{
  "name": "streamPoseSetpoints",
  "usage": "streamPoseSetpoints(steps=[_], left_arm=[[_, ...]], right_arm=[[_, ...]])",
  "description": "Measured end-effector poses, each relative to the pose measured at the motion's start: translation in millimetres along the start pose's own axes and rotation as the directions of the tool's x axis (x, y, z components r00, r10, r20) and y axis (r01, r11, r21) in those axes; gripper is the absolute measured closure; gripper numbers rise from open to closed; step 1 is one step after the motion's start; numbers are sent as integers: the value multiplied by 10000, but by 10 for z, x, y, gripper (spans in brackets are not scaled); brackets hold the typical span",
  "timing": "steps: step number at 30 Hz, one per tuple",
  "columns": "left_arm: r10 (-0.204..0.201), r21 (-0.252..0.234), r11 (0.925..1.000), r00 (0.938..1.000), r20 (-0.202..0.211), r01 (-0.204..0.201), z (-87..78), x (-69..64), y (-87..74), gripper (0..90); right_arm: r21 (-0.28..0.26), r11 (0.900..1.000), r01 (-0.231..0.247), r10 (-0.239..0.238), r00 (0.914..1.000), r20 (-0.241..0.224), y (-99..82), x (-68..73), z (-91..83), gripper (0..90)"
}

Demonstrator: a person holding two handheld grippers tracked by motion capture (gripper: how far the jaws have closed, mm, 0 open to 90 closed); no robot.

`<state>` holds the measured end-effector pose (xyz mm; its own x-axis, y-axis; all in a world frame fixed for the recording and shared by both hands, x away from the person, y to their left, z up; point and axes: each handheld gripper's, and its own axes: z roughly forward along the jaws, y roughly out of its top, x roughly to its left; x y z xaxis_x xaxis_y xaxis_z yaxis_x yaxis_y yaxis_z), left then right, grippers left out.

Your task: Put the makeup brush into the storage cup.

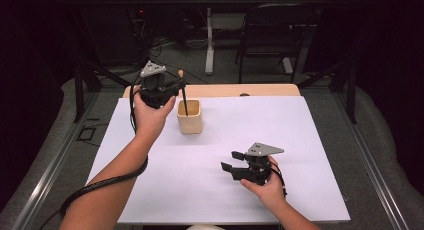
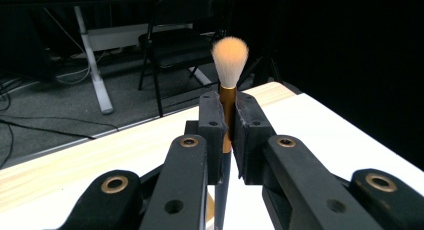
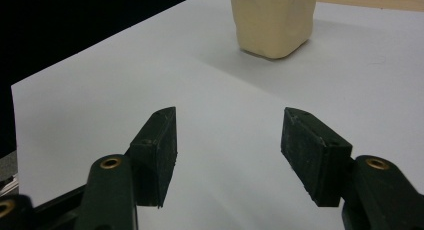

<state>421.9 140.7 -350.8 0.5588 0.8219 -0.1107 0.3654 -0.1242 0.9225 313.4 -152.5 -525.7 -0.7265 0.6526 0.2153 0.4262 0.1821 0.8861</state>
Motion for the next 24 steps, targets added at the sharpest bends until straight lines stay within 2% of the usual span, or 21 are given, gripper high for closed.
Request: streamPoseSetpoints(steps=[10, 16, 22, 24], left_arm=[[-243, -163, 9996, 9992, -302, 238, 119, 25, 21, 833], [-241, -108, 9997, 9983, -540, 235, 181, 53, 18, 833], [-302, -158, 9995, 9970, -707, 292, 225, 72, 2, 834], [-325, -214, 9993, 9963, -794, 309, 240, 82, -9, 834]], right_arm=[[-79, 9999, -83, 83, 9999, -68, -10, 10, 16, 393], [-155, 9998, -104, 103, 9999, -35, -13, 6, 17, 393], [-73, 9998, -164, 164, 9998, -61, -17, 2, 19, 393], [69, 10000, -51, 51, 10000, -37, -15, -1, 12, 393]])
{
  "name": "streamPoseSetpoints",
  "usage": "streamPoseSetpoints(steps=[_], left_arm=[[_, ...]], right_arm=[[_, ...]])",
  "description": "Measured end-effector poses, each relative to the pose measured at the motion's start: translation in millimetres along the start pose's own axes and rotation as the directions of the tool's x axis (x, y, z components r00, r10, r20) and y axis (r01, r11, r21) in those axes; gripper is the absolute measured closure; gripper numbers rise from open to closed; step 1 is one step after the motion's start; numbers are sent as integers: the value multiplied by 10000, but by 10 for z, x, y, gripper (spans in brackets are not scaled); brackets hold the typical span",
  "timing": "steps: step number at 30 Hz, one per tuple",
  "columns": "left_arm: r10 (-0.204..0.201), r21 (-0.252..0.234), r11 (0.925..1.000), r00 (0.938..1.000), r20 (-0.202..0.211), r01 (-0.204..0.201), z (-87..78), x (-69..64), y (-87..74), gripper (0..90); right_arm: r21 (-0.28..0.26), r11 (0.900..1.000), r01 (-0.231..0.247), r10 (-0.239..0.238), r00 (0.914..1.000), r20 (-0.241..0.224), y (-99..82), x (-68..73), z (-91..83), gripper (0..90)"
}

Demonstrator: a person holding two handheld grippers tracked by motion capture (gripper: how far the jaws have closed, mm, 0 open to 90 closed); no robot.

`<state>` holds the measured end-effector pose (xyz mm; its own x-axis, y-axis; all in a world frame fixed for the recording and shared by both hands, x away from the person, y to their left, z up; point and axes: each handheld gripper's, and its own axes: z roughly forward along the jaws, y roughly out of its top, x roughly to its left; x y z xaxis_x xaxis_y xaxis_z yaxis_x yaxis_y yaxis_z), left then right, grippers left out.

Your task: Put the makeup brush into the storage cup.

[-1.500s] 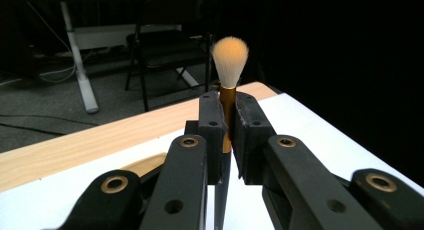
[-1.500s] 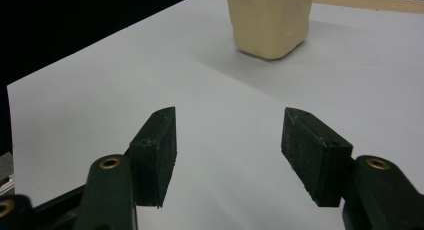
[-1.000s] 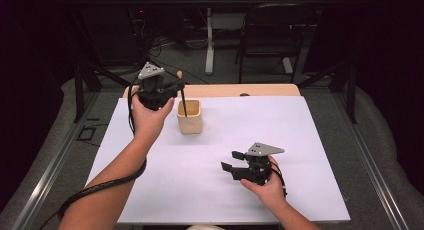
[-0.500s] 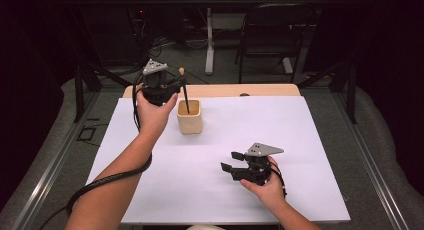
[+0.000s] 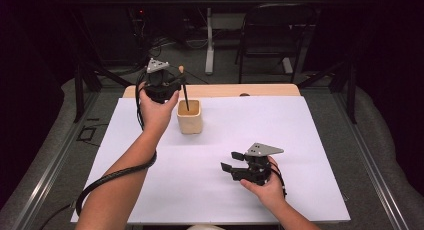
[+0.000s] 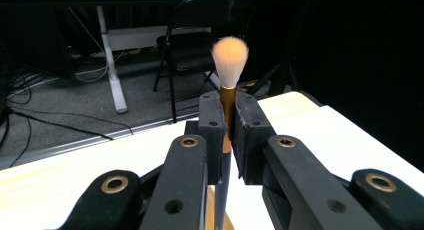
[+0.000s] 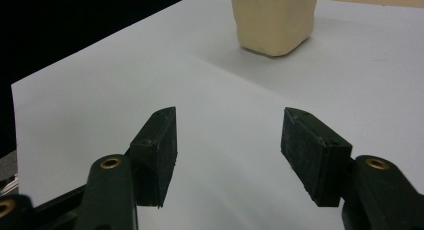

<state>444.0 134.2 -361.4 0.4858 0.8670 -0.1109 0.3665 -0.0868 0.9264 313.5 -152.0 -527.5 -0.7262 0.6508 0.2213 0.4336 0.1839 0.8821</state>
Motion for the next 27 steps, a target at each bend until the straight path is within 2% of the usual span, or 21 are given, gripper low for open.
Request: streamPoseSetpoints(steps=[8, 27], left_arm=[[-69, 7, 10000, 9996, -268, 69, 40, 32, -26, 834], [5, 114, 9999, 9994, -342, -1, 117, 2, -69, 834]], right_arm=[[-33, 10000, -39, 39, 10000, -22, -1, -2, 1, 393], [-52, 10000, -15, 15, 10000, -83, -9, 4, 15, 397]])
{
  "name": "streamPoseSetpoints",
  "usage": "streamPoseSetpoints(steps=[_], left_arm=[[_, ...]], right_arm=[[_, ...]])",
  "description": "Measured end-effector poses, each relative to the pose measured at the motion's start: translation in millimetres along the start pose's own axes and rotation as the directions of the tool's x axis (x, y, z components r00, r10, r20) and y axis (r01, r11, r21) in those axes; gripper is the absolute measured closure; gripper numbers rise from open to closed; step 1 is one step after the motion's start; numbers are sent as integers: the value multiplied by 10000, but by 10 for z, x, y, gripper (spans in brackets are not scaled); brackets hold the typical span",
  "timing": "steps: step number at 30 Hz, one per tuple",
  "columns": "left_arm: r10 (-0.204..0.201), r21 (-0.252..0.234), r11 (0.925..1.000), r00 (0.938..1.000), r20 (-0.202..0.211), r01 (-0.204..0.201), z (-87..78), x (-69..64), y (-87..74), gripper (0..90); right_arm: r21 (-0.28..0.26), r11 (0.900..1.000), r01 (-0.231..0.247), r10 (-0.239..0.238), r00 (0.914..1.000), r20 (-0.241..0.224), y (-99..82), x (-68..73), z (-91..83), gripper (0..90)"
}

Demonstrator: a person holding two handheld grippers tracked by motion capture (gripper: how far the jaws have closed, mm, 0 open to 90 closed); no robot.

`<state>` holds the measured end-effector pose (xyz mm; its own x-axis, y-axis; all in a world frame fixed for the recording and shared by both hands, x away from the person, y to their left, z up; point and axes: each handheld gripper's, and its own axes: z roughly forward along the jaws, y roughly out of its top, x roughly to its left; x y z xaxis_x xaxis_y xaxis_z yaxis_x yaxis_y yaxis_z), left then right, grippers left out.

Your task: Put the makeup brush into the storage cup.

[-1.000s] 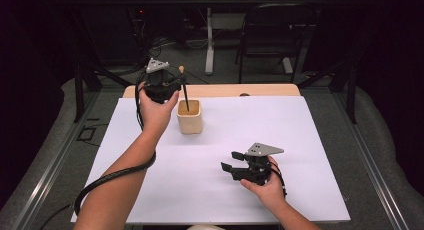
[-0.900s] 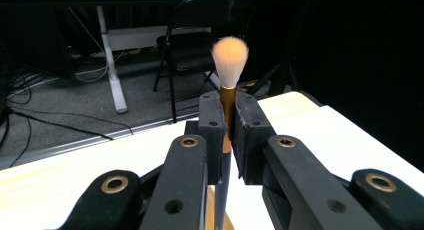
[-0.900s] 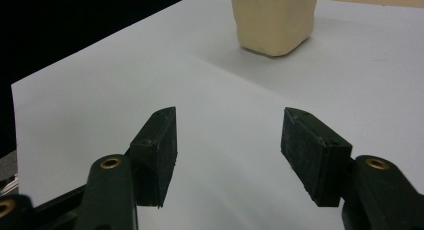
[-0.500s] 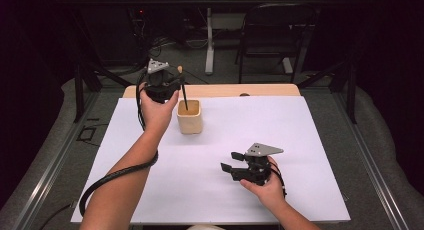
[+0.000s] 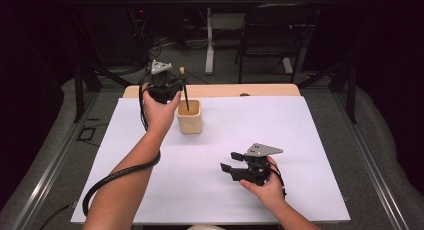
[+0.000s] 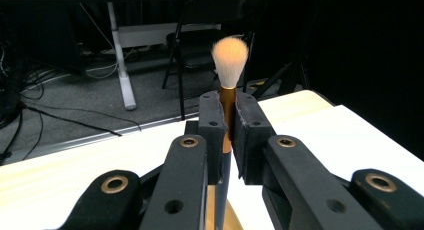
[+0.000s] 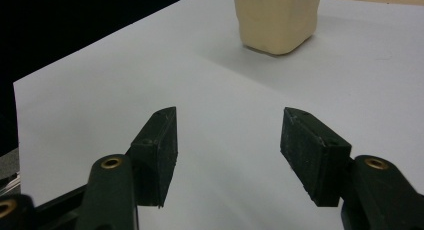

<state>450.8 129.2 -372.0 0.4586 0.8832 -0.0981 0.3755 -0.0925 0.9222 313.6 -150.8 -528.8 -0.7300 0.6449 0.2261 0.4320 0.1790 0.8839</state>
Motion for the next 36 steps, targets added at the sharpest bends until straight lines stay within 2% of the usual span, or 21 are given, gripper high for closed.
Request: streamPoseSetpoints(steps=[3, 22, 34, 36], left_arm=[[61, 51, 10000, 10000, -4, -61, 10, 6, -19, 834], [-165, 344, 9993, 9998, -88, 168, 104, 73, -223, 833], [-328, 370, 9988, 9995, 39, 327, 165, 86, -344, 834], [-270, 498, 9984, 9996, 29, 268, 178, 89, -368, 834]], right_arm=[[-12, 10000, 28, -28, 10000, 1, 0, -1, 2, 397], [108, 9999, -63, 64, 9999, -94, -10, 3, 17, 397], [107, 9999, -5, 5, 10000, -55, -13, -1, 19, 397], [106, 9999, -7, 8, 10000, -57, -13, -1, 19, 397]])
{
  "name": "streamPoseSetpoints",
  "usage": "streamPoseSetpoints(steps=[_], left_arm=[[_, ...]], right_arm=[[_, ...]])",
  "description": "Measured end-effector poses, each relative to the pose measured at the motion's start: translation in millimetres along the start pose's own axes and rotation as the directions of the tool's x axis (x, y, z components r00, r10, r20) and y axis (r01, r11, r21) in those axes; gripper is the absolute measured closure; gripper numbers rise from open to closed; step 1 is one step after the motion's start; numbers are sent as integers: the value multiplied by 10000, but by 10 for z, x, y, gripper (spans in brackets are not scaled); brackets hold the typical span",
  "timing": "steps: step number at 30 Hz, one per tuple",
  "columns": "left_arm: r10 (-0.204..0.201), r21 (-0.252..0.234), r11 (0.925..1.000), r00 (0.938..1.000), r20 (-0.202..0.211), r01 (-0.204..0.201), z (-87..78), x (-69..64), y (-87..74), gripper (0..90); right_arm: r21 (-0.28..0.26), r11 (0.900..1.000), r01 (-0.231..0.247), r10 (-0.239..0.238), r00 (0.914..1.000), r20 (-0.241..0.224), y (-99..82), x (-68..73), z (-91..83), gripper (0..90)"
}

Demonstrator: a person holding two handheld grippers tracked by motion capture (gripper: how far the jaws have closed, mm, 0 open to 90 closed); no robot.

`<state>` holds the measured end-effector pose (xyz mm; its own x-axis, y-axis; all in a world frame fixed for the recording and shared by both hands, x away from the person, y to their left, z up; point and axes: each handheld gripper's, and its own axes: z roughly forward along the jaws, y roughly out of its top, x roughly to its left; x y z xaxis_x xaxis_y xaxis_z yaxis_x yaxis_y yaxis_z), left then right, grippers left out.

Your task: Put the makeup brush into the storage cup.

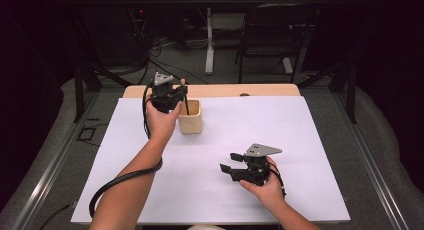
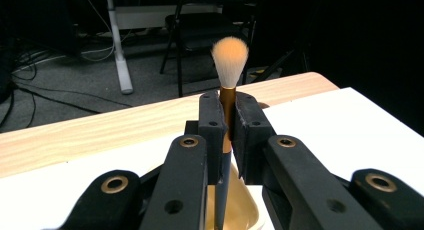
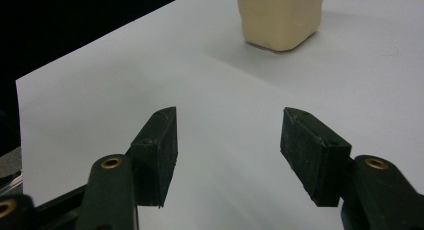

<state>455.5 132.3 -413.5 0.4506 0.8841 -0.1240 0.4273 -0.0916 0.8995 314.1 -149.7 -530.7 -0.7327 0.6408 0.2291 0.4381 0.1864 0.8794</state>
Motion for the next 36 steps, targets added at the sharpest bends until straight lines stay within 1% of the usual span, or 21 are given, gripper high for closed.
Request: streamPoseSetpoints(steps=[1, 5, 6, 7, 8, 12, 13, 14, 16, 17, 18, 21, 24, 27, 30, 36], left_arm=[[-29, -39, 10000, 10000, 17, 29, 11, 1, -12, 833], [-72, 66, 10000, 10000, -43, 73, 33, 15, -55, 834], [-106, 1, 9999, 9999, -48, 106, 46, 18, -70, 833], [-120, 63, 9999, 9999, -45, 120, 46, 22, -78, 833], [-110, 121, 9999, 9999, -39, 110, 47, 29, -86, 833], [-139, 61, 9999, 9999, -86, 140, 59, 38, -113, 834], [-134, 110, 9998, 9998, -116, 136, 56, 39, -115, 834], [-133, 110, 9999, 9999, -39, 133, 58, 44, -121, 834], [-150, 165, 9998, 9999, -39, 151, 60, 47, -136, 833], [-151, 162, 9998, 9999, -77, 152, 63, 47, -143, 834], [-123, 151, 9998, 9999, -38, 124, 68, 52, -152, 833], [-164, 194, 9997, 9998, -90, 166, 74, 55, -170, 834], [-143, 190, 9997, 9998, -119, 145, 81, 64, -185, 834], [-78, 310, 9995, 9999, -103, 81, 78, 82, -196, 834], [-120, 306, 9995, 9998, -129, 124, 85, 88, -213, 833], [14, 452, 9990, 9999, -151, -7, 90, 94, -249, 834]], right_arm=[[-2, 10000, -38, 38, 10000, -13, 1, 1, 0, 397], [26, 10000, -28, 28, 10000, 7, 1, -1, -4, 397], [27, 10000, -26, 26, 10000, 2, 1, -1, -3, 397], [36, 10000, -27, 27, 10000, 2, 1, 0, -3, 397], [40, 10000, -17, 17, 10000, 11, 0, -1, -2, 397], [44, 10000, -18, 18, 10000, 8, 1, 0, -2, 397], [13, 10000, -27, 27, 10000, -19, -1, -1, 3, 397], [69, 10000, -13, 13, 10000, -10, -1, -2, 0, 397], [111, 9999, -11, 11, 10000, -8, 0, 0, -3, 397], [19, 10000, 3, -3, 10000, -7, -2, 1, 3, 396], [26, 10000, 1, 0, 10000, -22, -1, 1, 3, 396], [110, 9999, -16, 16, 10000, -17, 0, -1, -2, 397], [106, 9999, -11, 11, 10000, -23, 0, 0, -2, 397], [132, 9999, 23, -23, 10000, -11, -2, -4, 0, 396], [134, 9999, -29, 30, 10000, -46, -3, -4, 2, 397], [98, 9999, -53, 54, 9999, -104, -6, -1, 10, 397]])
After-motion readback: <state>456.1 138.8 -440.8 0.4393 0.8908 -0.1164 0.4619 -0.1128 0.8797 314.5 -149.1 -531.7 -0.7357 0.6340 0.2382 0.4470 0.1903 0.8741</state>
